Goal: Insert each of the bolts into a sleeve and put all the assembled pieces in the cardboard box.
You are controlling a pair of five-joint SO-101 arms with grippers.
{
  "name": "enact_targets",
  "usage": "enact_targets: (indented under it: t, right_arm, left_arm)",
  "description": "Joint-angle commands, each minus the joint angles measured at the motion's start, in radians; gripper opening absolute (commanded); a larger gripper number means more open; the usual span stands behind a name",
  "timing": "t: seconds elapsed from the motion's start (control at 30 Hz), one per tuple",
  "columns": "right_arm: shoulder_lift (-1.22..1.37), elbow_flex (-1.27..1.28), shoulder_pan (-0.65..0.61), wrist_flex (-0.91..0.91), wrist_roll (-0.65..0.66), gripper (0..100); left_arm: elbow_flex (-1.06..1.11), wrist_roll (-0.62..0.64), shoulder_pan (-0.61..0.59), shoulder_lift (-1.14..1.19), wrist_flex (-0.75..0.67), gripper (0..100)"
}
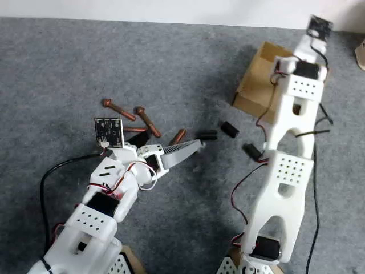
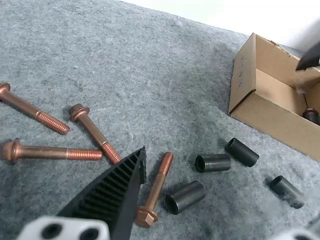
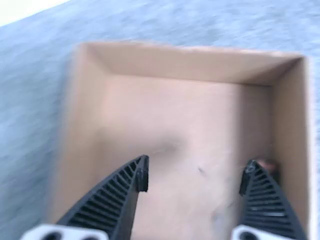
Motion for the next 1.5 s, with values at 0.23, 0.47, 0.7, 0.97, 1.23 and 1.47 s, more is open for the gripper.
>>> enact_targets:
  t: [0.23,0.47,0.7,0.97,1.23,1.47]
  right_arm:
    - [-0.024,-0.46,-0.041,0.46,0.003,27.7]
    - [-0.039,-0.328,-0.012,0.463,0.006,27.7]
    - [-0.269,0.203,-0.087,0.463,0.009,27.7]
    - [-0.575,0.684,-0.194,0.456,0.12,27.7]
    - [-0.607,0.759,-0.222,0.427,0.316,27.7]
    - [-0.539,0.809,-0.216,0.349,0.436,27.6]
  left_arm:
    - [-0.015,-0.021,0.073,-0.024,-0.021,52]
    - [-0.058,-0.094,0.107,-0.025,-0.025,52]
    - [-0.058,-0.094,0.062,-0.03,0.064,52]
    - [-0.045,0.063,-0.12,-0.028,0.12,52]
    - [-0.042,0.121,-0.24,-0.021,0.12,52]
    - [-0.041,0.117,-0.236,-0.019,0.12,52]
